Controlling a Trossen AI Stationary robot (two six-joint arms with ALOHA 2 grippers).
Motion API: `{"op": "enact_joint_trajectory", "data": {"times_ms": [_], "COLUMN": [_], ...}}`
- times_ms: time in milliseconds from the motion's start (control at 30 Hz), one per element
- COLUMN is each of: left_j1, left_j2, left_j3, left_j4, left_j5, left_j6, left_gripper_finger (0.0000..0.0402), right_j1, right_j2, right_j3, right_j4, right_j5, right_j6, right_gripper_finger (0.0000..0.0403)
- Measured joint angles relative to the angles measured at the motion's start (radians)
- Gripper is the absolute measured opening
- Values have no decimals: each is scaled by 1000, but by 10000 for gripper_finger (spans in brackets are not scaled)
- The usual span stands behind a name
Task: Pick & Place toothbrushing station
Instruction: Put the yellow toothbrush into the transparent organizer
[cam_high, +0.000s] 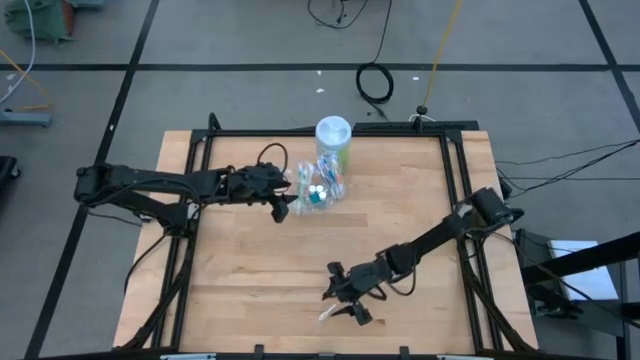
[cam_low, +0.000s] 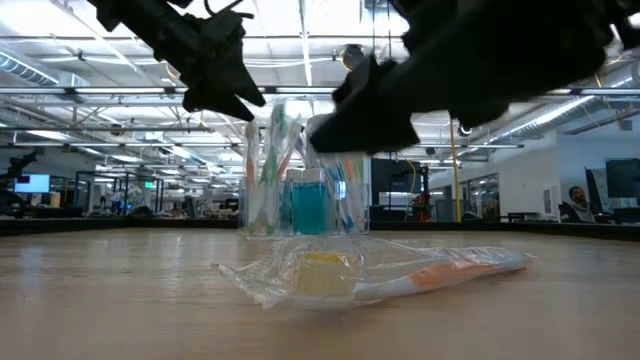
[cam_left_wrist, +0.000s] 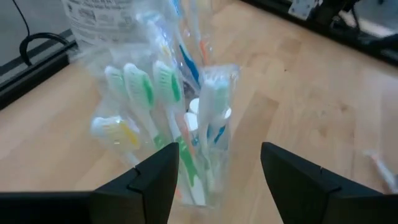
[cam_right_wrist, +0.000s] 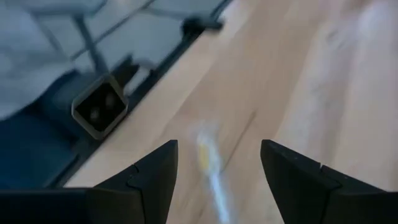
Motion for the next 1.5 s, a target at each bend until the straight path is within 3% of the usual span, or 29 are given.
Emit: {"op": "enact_joint_trajectory", "data": {"times_ms": [200,533,733,1000,1167,1333,1500], "left_j1": [0,0,-5,-34,-46,-45,-46], "left_j2": [-37,-28,-30,-30,-31,-103,-159], "left_j3": [0,0,0,0,0,3,1], "left_j4": [-52,-56,-52,-52,-59,-48,-60], "left_j5": [2,58,77,80,184,255,261], "left_j6": [-92,-93,-97,-98,-1,-59,-67], "left_gripper_finger": [234,234,234,234,234,234,234], "right_j1": [0,-2,-3,-21,-28,-31,-40], "right_j2": [80,117,117,117,107,65,-41], "right_j3": [51,57,57,58,55,52,51], "right_j4": [-47,-139,-181,-223,-193,-202,-193], "right_j5": [-70,-46,13,32,34,48,51], "right_j6": [24,-50,-115,-120,-123,-96,-104], "right_gripper_finger": [221,197,155,69,11,20,9]}}
